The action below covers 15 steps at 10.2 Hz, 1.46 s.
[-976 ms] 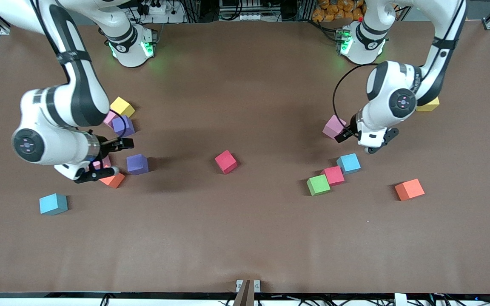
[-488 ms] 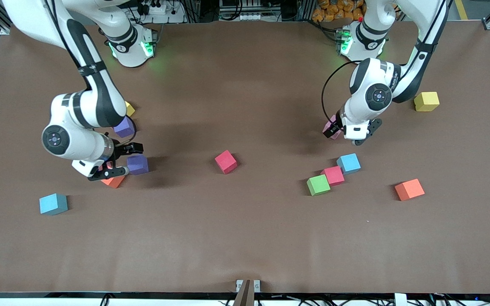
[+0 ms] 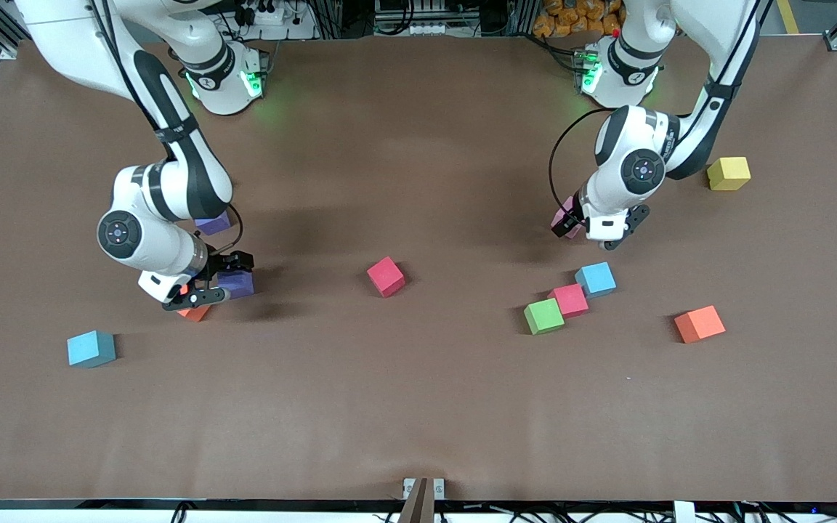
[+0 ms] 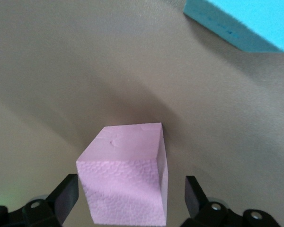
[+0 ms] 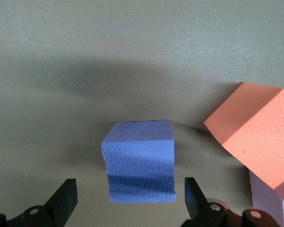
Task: Form number 2 with 11 blocks
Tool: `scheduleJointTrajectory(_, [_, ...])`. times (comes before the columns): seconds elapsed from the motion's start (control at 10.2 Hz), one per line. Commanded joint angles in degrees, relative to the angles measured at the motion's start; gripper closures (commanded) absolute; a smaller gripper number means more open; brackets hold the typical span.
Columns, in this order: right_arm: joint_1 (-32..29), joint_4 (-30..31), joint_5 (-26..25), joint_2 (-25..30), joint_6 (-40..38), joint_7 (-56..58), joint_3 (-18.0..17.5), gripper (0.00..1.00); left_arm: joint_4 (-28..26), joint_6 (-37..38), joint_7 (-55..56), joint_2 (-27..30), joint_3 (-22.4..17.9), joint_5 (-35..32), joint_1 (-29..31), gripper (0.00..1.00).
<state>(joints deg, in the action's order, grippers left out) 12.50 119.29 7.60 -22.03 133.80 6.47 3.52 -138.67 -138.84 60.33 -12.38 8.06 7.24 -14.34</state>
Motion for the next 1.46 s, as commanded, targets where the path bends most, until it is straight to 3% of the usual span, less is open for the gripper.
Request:
scheduleJointTrajectory(0.0, [0.2,0.2,0.5,-2.0,2.9,1.2,0.2,0.00,-0.3,-1.3,0.0,-0.8,0.0,0.8,-0.1,0.11])
scheduleJointTrajectory(0.1, [-0.1,0.2,0.5,-2.4,2.9,1.4,0.2,0.00,0.0,-1.3,-1.0,-1.1,0.1,0.5,-0.2,0.29])
scheduleJointTrajectory(0.2, [-0.3,0.2,0.5,-3.1,3.0,1.4,0.2,0.00,0.2,-1.3,-2.5,-1.4,0.1,-0.8,-0.6,0.60])
scheduleJointTrajectory(0.29, [-0.8,0.2,0.5,-3.5,3.4,1.4,0.2,0.00,0.9,-1.3,-3.1,-1.8,0.1,-2.4,-1.9,0.80])
scheduleJointTrajectory(0.39, [-0.8,0.2,0.5,-3.5,3.5,1.5,0.2,0.00,2.0,-1.0,-5.7,-1.8,0.3,-3.7,-3.8,0.80])
scheduleJointTrajectory(0.59, [-0.8,0.0,0.5,-3.4,3.4,1.5,0.2,0.18,3.9,-0.7,-8.3,-1.9,6.8,-3.6,-6.2,0.79])
scheduleJointTrajectory(0.78, [-0.8,-0.2,0.5,-3.2,3.3,1.5,0.2,0.36,7.5,0.8,-8.0,-1.8,9.3,-3.7,-10.1,0.76])
scheduleJointTrajectory(1.07, [-0.7,-0.4,0.5,-2.6,2.8,1.7,0.0,0.65,14.3,2.5,-7.7,-5.4,10.0,-3.2,-20.3,0.74])
scheduleJointTrajectory(1.37, [0.1,-4.0,0.5,0.1,-1.9,5.8,-0.1,0.73,22.1,2.6,-3.0,-11.4,10.0,-3.0,-29.2,0.74])
